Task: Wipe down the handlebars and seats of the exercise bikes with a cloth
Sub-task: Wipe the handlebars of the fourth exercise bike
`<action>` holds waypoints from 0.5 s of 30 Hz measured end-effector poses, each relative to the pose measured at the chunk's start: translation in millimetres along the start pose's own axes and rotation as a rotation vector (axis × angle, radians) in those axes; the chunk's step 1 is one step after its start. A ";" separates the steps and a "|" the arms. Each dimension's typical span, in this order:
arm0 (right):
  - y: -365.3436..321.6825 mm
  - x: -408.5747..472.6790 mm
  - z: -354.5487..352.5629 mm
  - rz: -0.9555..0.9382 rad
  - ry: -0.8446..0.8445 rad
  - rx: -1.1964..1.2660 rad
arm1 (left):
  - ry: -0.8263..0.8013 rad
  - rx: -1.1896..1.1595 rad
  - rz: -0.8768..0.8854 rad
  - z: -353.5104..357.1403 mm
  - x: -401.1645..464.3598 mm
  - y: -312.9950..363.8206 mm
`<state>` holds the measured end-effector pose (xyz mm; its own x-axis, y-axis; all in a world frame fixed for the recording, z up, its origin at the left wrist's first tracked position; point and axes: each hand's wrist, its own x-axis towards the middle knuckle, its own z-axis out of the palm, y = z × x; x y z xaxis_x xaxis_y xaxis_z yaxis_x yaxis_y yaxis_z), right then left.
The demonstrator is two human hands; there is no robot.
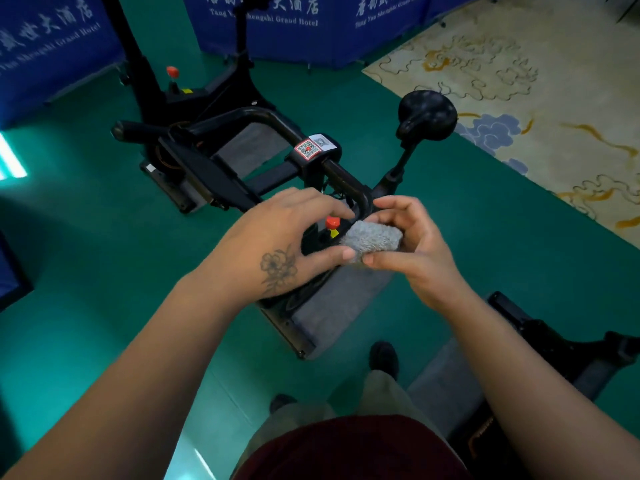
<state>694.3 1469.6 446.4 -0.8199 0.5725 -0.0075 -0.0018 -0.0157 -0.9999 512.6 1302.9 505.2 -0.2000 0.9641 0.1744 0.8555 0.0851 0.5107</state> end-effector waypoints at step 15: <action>11.1 99.7 -108.7 0.063 -0.478 -0.104 | 0.137 -0.311 -0.402 90.9 89.3 44.4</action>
<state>674.8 1615.6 433.0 -0.9876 0.1321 -0.0854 0.0937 0.0578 -0.9939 576.1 1415.6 467.0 -0.5619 0.8271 0.0106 0.5202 0.3434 0.7819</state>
